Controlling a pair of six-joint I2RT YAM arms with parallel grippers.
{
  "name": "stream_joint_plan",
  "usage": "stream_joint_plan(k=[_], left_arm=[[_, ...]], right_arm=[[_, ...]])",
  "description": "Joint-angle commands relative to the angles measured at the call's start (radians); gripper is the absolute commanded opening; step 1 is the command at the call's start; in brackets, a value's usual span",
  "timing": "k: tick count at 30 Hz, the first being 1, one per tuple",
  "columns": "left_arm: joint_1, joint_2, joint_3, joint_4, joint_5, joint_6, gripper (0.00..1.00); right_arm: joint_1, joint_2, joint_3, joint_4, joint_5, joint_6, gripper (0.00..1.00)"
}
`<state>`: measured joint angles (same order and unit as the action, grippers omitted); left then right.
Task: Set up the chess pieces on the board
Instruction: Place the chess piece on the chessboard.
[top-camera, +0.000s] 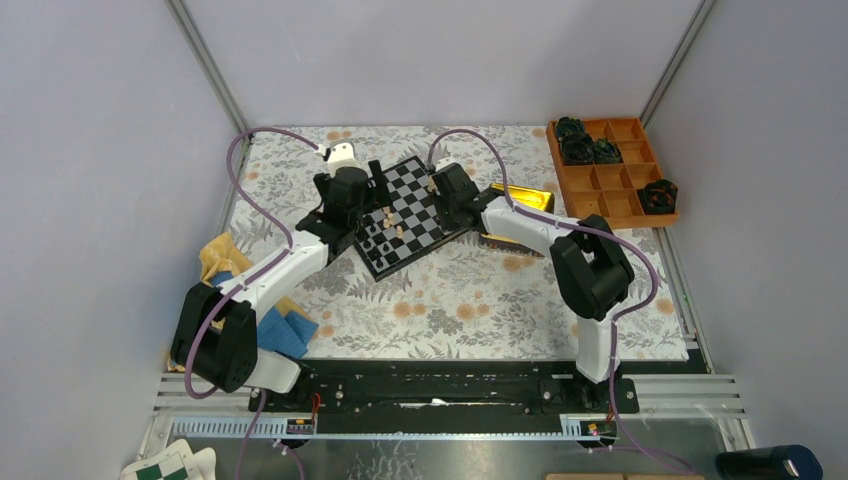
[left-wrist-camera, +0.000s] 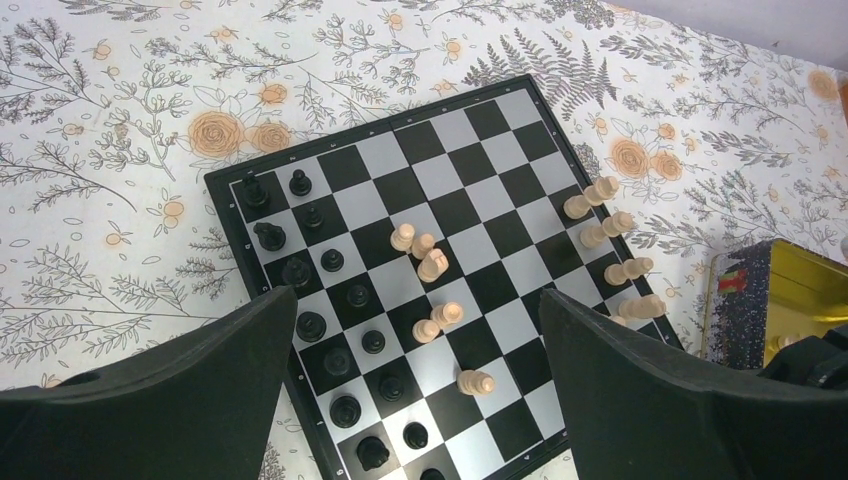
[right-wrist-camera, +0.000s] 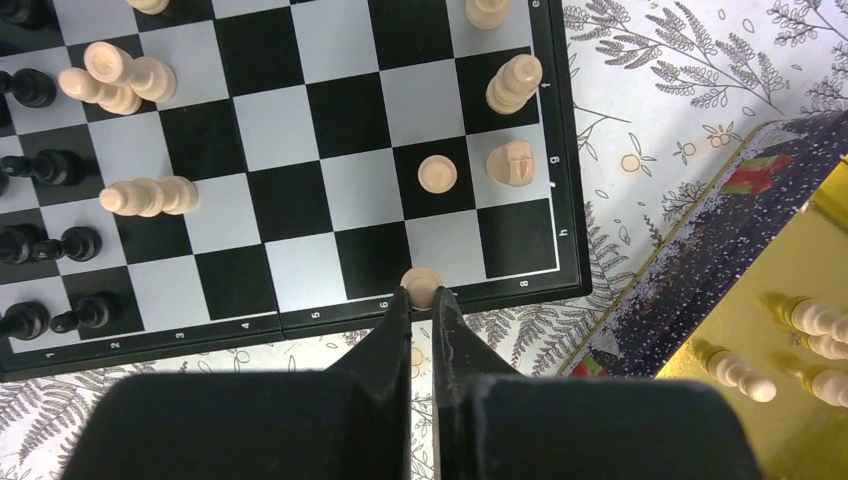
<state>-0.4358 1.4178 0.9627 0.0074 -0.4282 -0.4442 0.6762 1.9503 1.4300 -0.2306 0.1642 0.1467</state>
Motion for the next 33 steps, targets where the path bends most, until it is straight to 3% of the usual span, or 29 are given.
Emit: stream_joint_plan(k=[1, 33], left_arm=[[0.002, -0.022, -0.016, 0.062, -0.027, 0.025, 0.99], [0.002, -0.019, -0.041, 0.074, -0.021, 0.027, 0.99]], right_arm=[[0.003, 0.011, 0.006, 0.047, 0.003, -0.023, 0.0], [-0.016, 0.044, -0.026, 0.082, 0.009, -0.027, 0.0]])
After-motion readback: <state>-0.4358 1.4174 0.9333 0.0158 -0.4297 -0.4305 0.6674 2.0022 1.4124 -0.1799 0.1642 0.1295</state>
